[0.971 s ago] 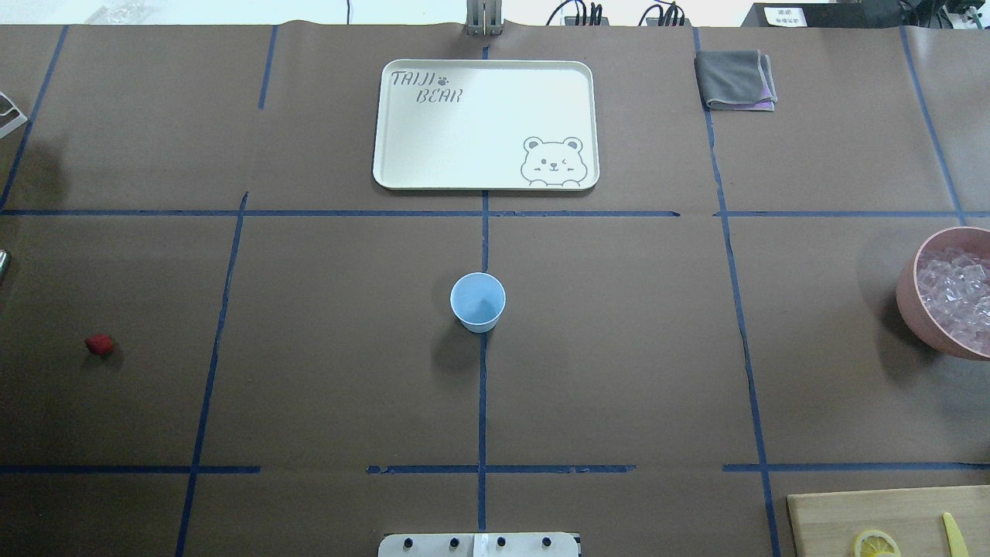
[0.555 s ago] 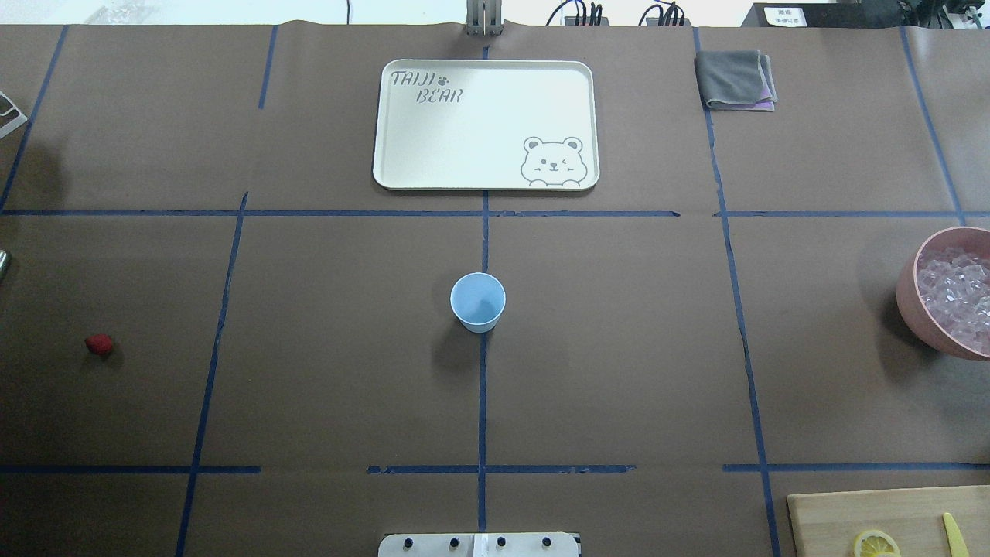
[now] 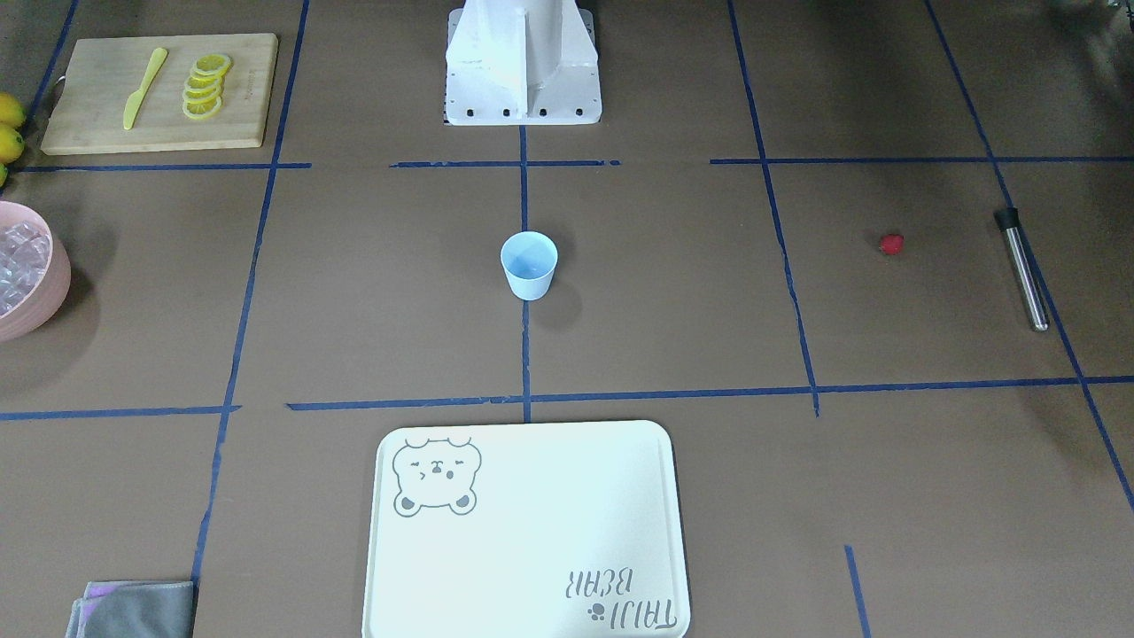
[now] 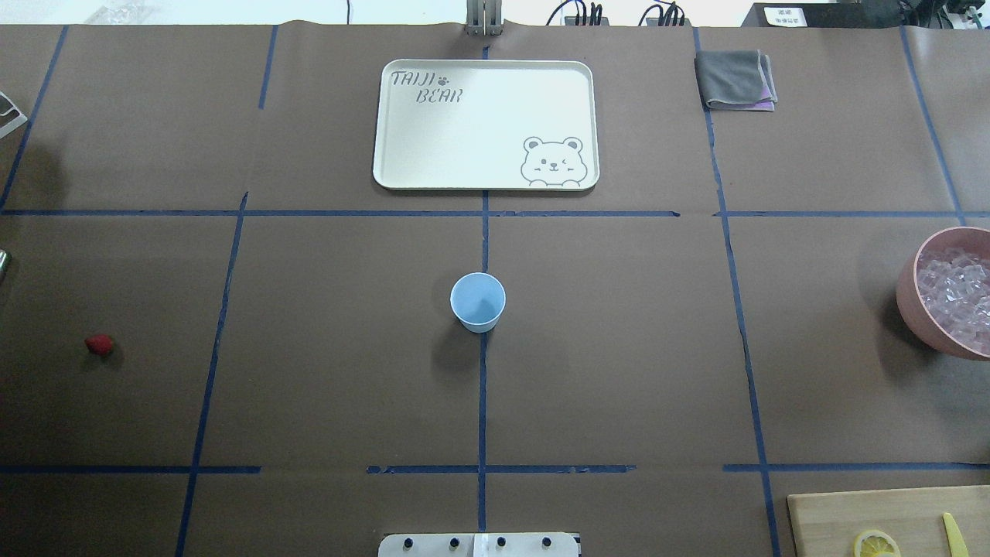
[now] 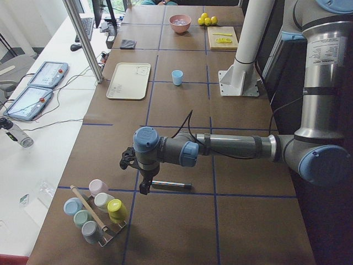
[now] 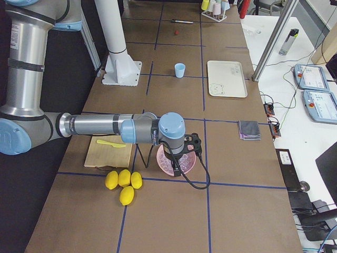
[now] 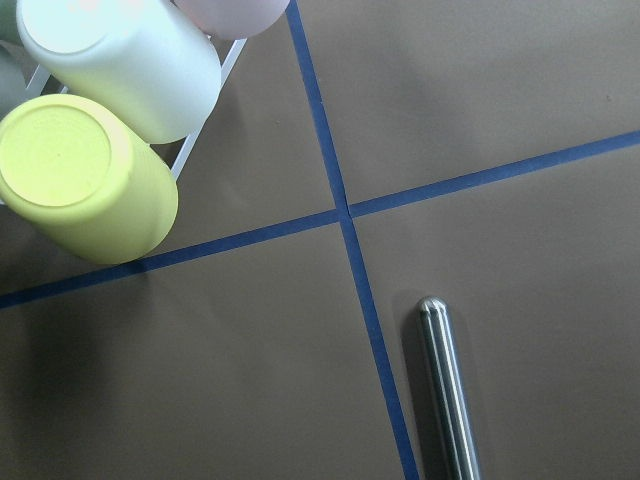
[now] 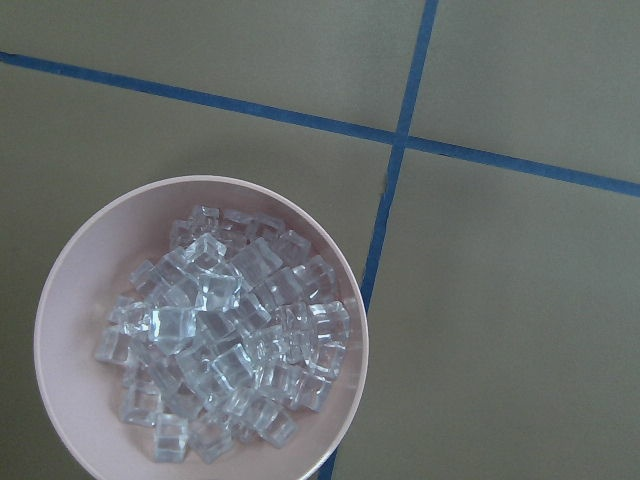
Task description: Mash ice and strawberries in cup
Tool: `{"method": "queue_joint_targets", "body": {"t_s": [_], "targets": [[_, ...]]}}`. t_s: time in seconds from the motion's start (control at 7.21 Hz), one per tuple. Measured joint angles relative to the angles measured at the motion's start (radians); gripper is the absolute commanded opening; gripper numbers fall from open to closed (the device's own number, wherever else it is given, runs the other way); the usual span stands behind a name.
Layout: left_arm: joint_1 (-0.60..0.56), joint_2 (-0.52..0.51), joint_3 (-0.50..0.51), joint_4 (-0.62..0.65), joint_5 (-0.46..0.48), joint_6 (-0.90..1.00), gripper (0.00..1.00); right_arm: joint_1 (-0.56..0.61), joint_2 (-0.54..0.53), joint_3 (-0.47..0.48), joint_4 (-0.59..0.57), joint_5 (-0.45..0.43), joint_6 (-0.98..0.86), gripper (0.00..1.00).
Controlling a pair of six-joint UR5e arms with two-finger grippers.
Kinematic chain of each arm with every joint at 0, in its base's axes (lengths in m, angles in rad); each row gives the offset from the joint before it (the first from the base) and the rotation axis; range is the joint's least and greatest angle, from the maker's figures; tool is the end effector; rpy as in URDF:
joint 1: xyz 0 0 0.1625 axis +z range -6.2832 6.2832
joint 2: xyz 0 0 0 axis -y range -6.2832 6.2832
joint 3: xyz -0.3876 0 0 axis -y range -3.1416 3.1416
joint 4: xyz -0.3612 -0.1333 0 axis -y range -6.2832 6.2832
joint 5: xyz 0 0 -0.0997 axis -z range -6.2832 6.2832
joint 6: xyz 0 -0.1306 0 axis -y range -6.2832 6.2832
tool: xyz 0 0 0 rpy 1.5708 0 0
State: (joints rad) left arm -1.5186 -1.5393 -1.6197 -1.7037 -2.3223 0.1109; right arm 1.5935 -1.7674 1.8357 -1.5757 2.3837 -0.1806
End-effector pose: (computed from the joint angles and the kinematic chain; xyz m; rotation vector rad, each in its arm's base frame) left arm -0.0200 -0.4635 0.6230 0.1654 0.7469 0.2116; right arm 0.0473 -0.3889 0.6013 0.1422 -0.8034 -0.1748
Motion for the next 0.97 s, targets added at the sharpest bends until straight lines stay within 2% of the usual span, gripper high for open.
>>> {"method": "queue_joint_targets", "body": {"t_s": [0.97], "targets": [[0.0,0.009,0.006,-0.036,0.002,0.008,1.0,-0.003,-0.004,0.001,0.002,-0.004,0.0,1.0]]}}
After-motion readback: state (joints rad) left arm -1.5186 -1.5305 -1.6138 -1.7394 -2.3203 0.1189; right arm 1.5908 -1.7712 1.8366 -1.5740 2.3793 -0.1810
